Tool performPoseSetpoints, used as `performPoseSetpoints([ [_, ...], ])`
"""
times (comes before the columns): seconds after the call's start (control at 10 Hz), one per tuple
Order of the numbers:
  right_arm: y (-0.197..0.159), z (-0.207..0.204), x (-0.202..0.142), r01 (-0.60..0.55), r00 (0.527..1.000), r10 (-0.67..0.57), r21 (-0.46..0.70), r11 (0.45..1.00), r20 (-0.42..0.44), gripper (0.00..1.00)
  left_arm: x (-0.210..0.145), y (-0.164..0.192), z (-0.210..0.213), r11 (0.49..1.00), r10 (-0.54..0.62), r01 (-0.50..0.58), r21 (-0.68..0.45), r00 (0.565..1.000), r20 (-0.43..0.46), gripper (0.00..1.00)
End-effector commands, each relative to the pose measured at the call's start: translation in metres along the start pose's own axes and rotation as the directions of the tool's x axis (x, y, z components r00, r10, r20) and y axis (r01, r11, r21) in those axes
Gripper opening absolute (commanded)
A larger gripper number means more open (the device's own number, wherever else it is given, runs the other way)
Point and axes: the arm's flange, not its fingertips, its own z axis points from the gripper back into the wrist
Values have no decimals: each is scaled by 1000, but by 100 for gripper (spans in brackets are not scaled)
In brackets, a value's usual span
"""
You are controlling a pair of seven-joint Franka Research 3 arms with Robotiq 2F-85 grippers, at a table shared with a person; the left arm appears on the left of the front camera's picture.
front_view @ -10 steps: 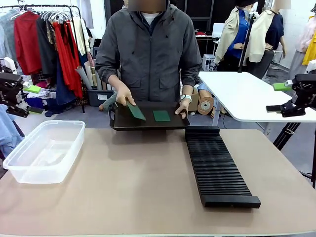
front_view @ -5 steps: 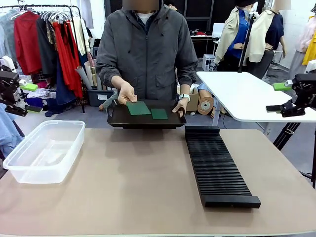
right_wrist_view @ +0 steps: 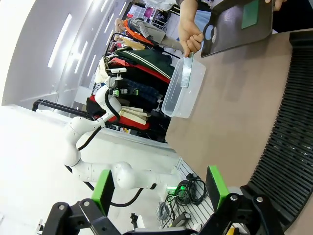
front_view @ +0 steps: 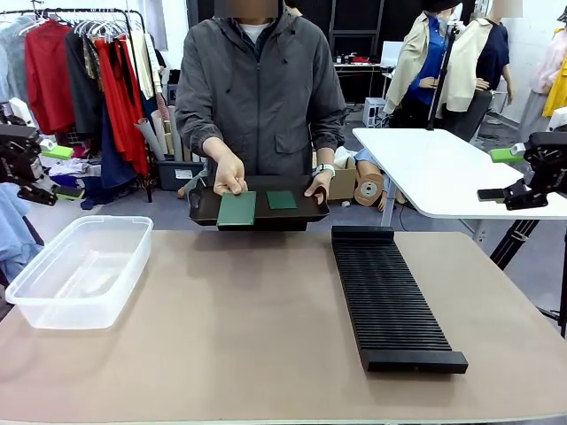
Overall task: Sort PCBs into racks and boxes based on the side picked up.
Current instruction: Pick up the Blank PCB handed by the Human.
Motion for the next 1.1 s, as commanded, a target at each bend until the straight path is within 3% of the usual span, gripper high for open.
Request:
performPoseSetpoints([
  [0.0,1,-1,-3,-17,1000,17,-7,1000,9,100,8,19,-14,998,-18,20,-59,999,29,100],
  [0.4,1,-1,-3,-17,1000,17,-7,1000,9,100,18,51,-60,995,-36,40,-96,999,38,100],
  [1.0,1,-1,-3,-17,1000,17,-7,1000,9,100,26,111,-140,989,36,-26,-149,997,65,100],
])
